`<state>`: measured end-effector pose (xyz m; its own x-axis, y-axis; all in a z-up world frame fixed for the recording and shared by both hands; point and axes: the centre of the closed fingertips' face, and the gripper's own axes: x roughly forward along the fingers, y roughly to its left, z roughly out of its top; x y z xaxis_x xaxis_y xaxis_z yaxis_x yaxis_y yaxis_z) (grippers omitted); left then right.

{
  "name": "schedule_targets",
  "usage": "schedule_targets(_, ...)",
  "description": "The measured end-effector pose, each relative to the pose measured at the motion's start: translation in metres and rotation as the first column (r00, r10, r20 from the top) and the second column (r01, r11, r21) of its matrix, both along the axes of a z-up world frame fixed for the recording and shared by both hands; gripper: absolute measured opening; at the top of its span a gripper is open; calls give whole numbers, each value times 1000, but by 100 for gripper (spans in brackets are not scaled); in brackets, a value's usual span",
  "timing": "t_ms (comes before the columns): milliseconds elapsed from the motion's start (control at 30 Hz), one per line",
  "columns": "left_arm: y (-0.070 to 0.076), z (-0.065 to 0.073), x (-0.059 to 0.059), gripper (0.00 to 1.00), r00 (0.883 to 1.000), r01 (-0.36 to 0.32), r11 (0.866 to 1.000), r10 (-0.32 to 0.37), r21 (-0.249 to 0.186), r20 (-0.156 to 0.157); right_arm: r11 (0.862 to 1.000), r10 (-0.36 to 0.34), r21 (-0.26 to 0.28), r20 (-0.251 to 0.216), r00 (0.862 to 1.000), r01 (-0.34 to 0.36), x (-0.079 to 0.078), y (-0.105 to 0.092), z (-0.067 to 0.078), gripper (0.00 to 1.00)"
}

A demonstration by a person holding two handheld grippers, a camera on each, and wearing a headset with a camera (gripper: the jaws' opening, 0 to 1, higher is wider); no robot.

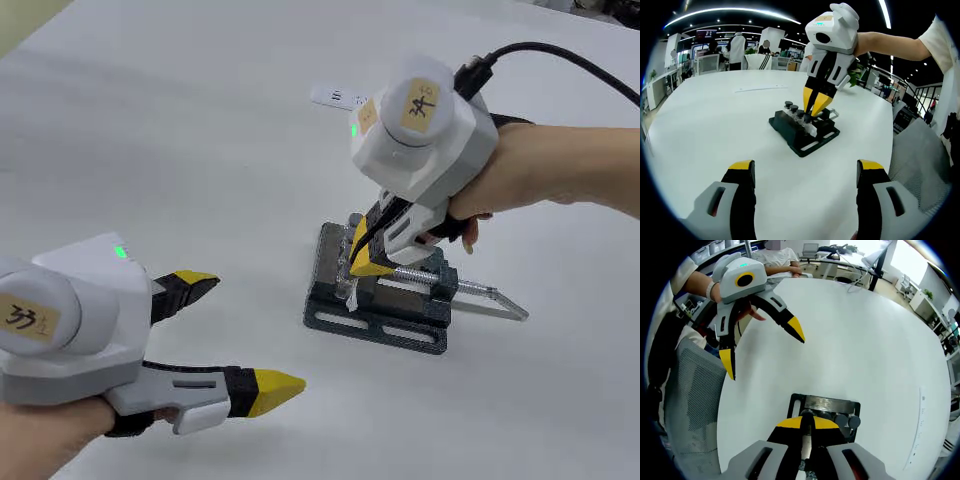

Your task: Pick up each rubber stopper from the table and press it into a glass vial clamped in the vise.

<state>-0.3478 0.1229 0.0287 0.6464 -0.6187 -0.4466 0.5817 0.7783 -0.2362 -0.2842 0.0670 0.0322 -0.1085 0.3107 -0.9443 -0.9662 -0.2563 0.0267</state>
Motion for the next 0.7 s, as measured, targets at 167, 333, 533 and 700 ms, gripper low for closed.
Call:
schedule_targets(167,2,-2,0,82,1000,-1,1000,1,0,-4,1000,-15,7,-45,999,16,1,2,0,1)
schedule_targets(333,4,-3,0,82,1000,-7,1000,7,-2,-7,1000,-11,5,-59,998,11,0,1,1,1)
schedule_targets(533,3,-7,-1,82,1000,-5,1000,5,-2,-17,1000,12,-22,-70,997,-14,-1,1,1,1)
schedule_targets(700,-1,-7,0,82,1000,-8,1000,7,-8,-23,999,15,-35,-77,997,-18,-1,0,1,0)
